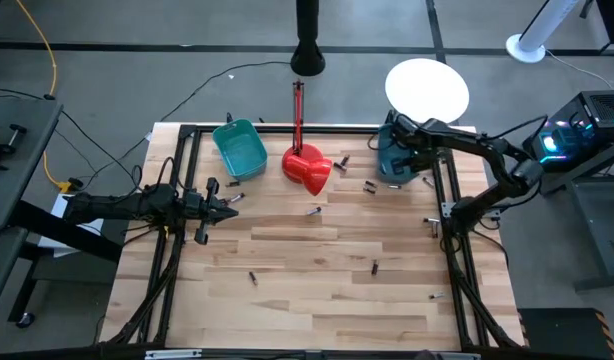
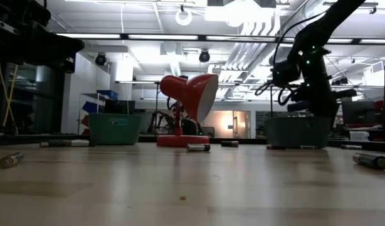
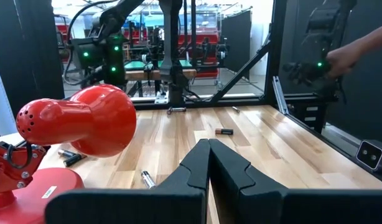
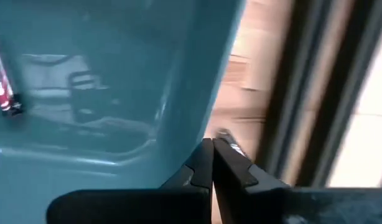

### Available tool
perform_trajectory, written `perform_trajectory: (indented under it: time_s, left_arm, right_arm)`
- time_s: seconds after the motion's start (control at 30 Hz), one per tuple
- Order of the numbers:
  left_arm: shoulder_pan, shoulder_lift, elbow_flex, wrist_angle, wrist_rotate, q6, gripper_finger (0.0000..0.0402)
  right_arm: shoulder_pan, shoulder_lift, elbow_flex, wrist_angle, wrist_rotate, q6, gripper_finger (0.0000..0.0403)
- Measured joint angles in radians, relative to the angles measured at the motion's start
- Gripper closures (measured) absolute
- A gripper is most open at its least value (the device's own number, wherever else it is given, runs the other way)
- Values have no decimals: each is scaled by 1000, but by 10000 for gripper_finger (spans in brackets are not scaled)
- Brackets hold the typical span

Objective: Sort batteries
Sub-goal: Put the silver battery into the blue bin

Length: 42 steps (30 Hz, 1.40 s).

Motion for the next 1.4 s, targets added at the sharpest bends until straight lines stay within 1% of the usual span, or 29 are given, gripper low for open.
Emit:
perform_trajectory:
  time_s: [0.07, 0.1, 0.13, 0.27, 0.37, 0.43, 0.53, 0.57, 0.67, 0.83, 1.0, 1.13, 1.3, 1.4]
  left_arm:
    - [0, 0, 0, 0, 0, 0, 402]
    - [0, 0, 0, 0, 0, 0, 401]
    - [0, 0, 0, 0, 0, 0, 401]
    - [0, 0, 0, 0, 0, 0, 401]
    - [0, 0, 0, 0, 0, 0, 401]
    - [0, 0, 0, 0, 0, 0, 401]
    - [0, 0, 0, 0, 0, 0, 401]
    - [0, 0, 0, 0, 0, 0, 401]
    - [0, 0, 0, 0, 0, 0, 401]
    - [0, 0, 0, 0, 0, 0, 402]
    - [0, 0, 0, 0, 0, 0, 401]
    - [0, 0, 0, 0, 0, 0, 402]
    - [0, 0, 0, 0, 0, 0, 401]
    - [0, 0, 0, 0, 0, 0, 401]
  right_arm:
    - [14, 0, 0, 37, -47, -5, 403]
    - [25, -1, 2, 41, -55, -4, 403]
    - [35, -5, 7, 37, -46, -3, 403]
    - [51, -51, 36, -11, 47, 13, 403]
    - [1, -62, 40, -95, 62, 41, 403]
    - [-44, -57, 17, -112, 17, 50, 403]
    - [-80, -56, -31, -60, -65, 39, 403]
    - [-82, -56, -43, -32, -72, 35, 403]
    - [-81, -56, -74, 13, -61, 33, 403]
    - [-81, -56, -109, 54, 4, 39, 402]
    - [-82, -56, -150, 99, 13, 31, 398]
    - [-82, -56, -173, 117, 21, 12, 364]
    - [-82, -56, -177, 122, 32, -27, 296]
    - [-94, -56, -178, 104, 32, -29, 264]
